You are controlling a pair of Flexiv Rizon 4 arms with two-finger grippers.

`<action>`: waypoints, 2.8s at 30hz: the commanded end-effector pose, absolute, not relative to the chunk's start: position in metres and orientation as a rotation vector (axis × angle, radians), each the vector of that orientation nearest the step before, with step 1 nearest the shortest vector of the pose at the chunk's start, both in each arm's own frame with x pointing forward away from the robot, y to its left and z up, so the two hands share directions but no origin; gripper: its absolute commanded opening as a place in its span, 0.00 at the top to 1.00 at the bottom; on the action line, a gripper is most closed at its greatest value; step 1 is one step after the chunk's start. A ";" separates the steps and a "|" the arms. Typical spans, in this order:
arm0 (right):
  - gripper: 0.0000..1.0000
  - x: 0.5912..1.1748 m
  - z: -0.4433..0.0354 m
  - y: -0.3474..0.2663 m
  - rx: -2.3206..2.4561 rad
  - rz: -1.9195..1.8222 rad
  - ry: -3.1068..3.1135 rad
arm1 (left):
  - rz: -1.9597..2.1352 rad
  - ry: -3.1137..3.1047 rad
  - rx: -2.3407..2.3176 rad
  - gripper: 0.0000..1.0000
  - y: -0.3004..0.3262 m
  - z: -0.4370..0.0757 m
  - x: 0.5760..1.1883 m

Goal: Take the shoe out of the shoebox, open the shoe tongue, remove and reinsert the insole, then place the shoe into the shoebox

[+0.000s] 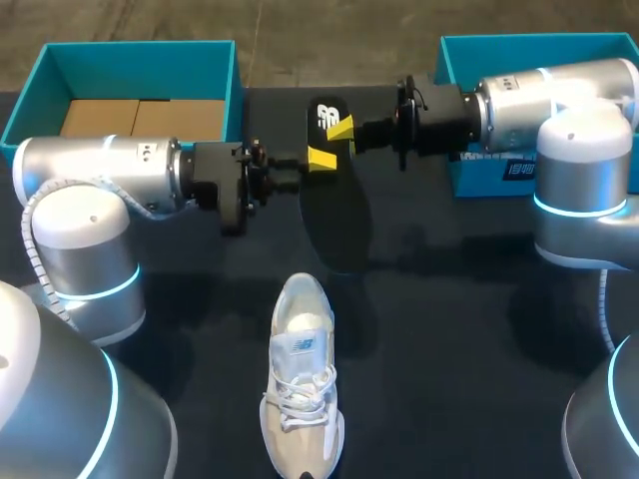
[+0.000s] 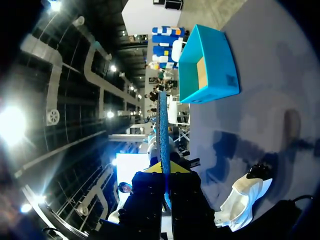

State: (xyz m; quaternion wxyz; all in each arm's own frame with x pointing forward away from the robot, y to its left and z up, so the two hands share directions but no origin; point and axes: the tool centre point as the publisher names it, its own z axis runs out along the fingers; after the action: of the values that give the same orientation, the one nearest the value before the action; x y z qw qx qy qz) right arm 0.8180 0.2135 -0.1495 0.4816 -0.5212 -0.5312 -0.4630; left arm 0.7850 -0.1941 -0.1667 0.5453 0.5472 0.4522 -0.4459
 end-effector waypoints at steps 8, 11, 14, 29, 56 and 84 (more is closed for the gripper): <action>1.00 0.818 -0.150 0.215 -1.272 -1.129 -1.295 | -1.066 1.073 1.310 0.70 -0.196 -0.169 0.786; 1.00 0.818 -0.150 0.215 -1.272 -1.129 -1.295 | -1.067 1.076 1.312 1.00 -0.196 -0.171 0.785; 1.00 0.818 -0.150 0.215 -1.272 -1.129 -1.295 | -1.066 1.077 1.315 1.00 -0.197 -0.172 0.786; 0.00 0.804 -0.157 0.207 -1.278 -1.185 -1.259 | -1.074 1.075 1.294 1.00 -0.181 -0.168 0.786; 0.00 0.787 -0.160 0.189 -1.270 -1.168 -1.298 | -1.278 1.312 1.148 1.00 -0.098 -0.191 0.770; 0.00 0.787 -0.160 0.189 -1.270 -1.168 -1.298 | -1.846 1.746 0.839 1.00 -0.079 -0.190 0.767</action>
State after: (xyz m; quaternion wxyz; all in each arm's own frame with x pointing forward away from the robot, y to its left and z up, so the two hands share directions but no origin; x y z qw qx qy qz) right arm 0.7884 0.1886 -0.1599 0.4724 -0.5178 -0.5308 -0.4765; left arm 0.7662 -0.0791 -0.1903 0.2591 0.3094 0.6216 -0.6713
